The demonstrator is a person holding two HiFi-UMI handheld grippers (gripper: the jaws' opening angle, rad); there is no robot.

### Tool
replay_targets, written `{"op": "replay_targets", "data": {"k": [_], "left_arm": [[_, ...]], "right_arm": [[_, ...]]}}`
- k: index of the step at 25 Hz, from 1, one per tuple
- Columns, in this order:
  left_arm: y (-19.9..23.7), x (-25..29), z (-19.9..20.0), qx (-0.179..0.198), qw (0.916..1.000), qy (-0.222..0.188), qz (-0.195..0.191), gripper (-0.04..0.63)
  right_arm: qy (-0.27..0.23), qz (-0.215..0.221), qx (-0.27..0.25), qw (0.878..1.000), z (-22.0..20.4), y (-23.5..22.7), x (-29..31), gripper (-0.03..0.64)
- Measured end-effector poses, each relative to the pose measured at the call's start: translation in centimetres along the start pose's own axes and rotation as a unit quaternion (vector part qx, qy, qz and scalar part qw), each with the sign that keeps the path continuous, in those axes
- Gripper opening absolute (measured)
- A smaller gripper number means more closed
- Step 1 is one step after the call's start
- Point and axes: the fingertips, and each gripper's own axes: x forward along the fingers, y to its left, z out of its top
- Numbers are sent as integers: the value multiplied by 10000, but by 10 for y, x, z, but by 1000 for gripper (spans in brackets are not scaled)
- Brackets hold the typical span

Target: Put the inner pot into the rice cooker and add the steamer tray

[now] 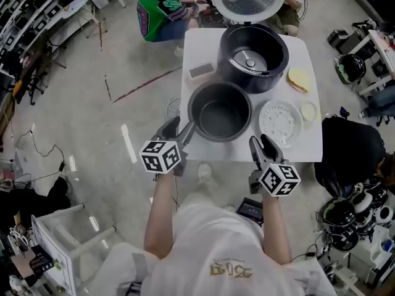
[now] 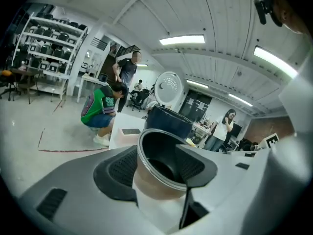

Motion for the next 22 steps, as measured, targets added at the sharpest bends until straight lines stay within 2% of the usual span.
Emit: {"op": "replay_targets", "data": {"k": [6, 11, 16, 17, 19, 22], "left_arm": [[27, 52, 11, 432, 9979, 468, -76, 230], [46, 74, 17, 418, 9960, 762, -210, 230], [47, 91, 3, 338, 9945, 924, -359, 227], [46, 93, 2, 388, 9941, 945, -373, 225], [44, 97, 3, 658, 9922, 986, -379, 168], [42, 104, 4, 953, 9884, 1098, -441, 164]], "right_arm": [[243, -247, 169, 9993, -4, -9, 49, 178], [434, -460, 258, 9977, -9, -10, 80, 178], [561, -739, 235, 9954, -17, -23, 85, 178], [580, -768, 230, 9951, -18, -24, 86, 178], [631, -818, 196, 9945, -20, -27, 88, 178], [713, -894, 79, 9934, -23, -29, 93, 164]]}}
